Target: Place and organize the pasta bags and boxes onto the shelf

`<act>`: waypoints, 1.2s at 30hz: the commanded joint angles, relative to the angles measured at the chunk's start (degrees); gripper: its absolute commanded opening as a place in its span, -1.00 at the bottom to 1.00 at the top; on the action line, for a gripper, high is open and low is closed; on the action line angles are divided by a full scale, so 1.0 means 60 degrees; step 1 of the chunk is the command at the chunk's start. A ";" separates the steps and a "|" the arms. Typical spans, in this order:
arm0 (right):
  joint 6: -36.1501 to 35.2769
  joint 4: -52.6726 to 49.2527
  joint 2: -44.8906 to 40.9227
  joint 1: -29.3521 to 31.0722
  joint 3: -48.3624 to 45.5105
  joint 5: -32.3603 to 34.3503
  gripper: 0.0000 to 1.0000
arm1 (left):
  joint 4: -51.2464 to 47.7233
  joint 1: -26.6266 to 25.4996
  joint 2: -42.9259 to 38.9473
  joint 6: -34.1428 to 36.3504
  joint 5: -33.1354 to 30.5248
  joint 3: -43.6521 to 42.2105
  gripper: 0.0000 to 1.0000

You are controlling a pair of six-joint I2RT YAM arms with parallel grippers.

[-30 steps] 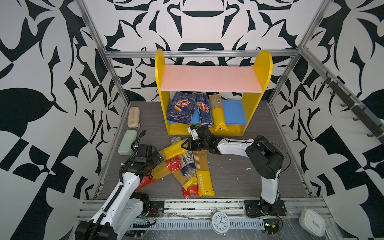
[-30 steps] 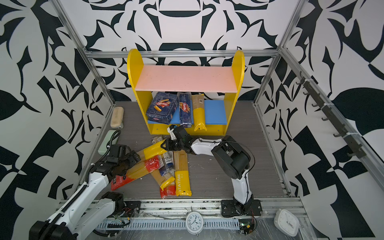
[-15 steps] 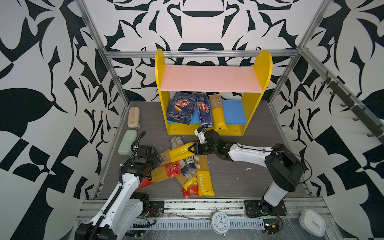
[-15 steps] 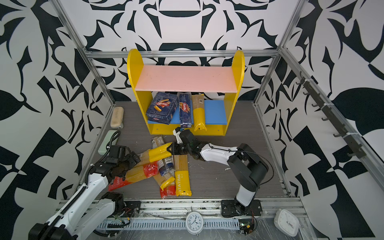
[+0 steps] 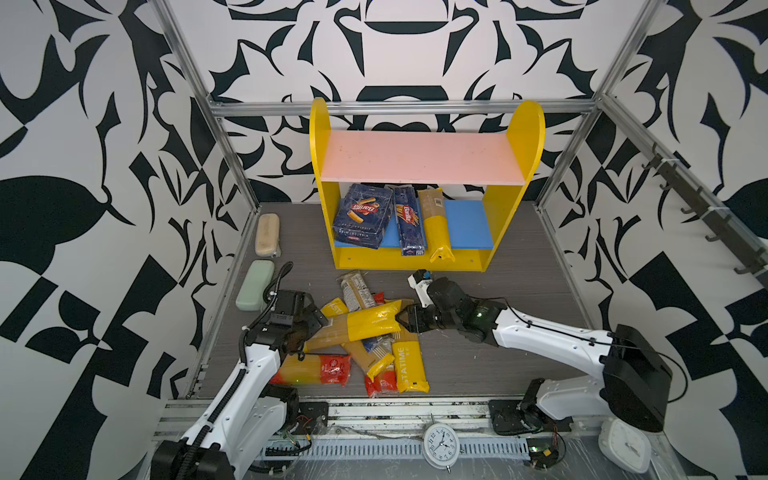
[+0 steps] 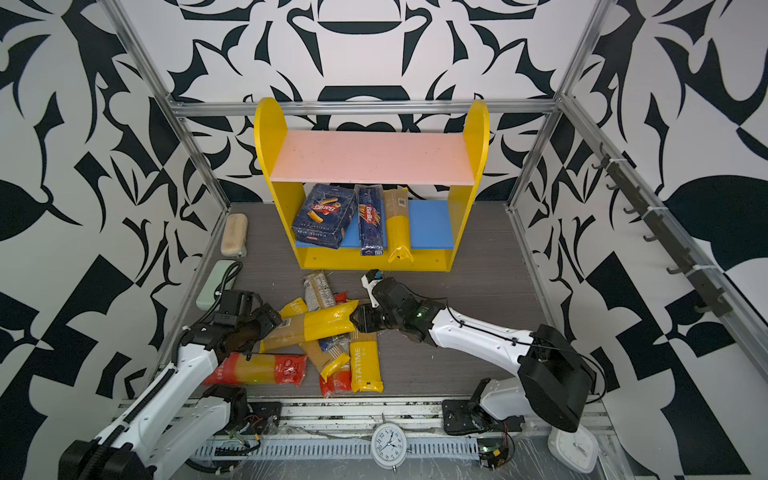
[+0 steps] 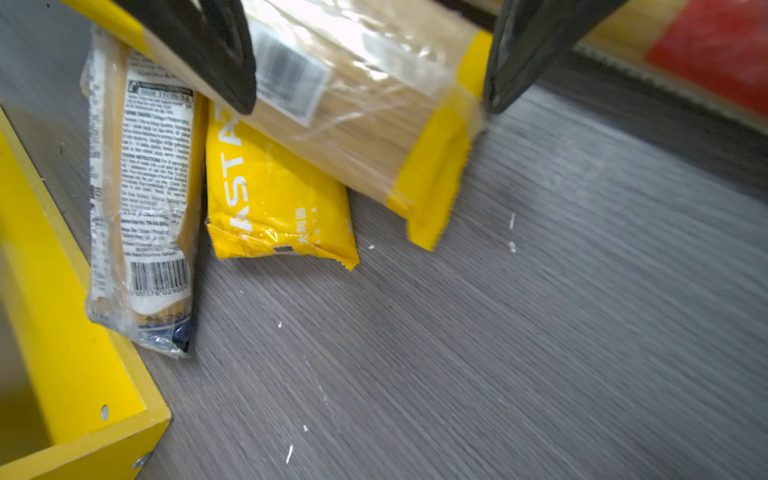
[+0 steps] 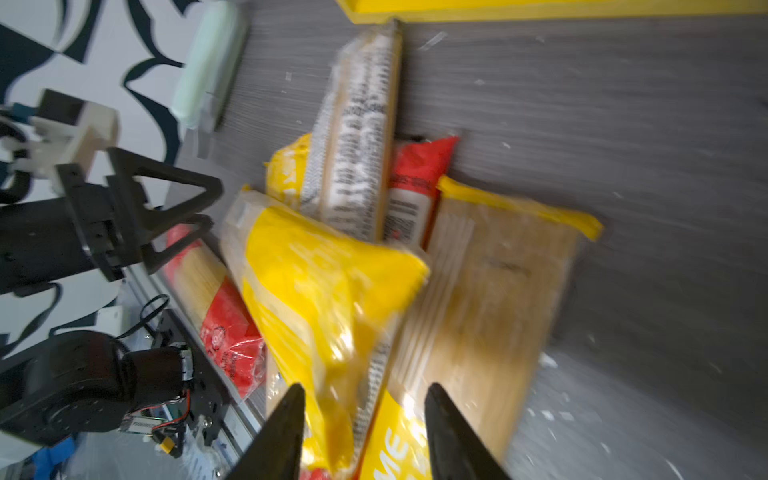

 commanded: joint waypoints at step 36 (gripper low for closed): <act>-0.7485 -0.3048 0.2842 0.2087 0.4592 0.2113 0.99 | -0.0851 0.0045 -0.0563 0.0390 -0.0259 0.0791 0.99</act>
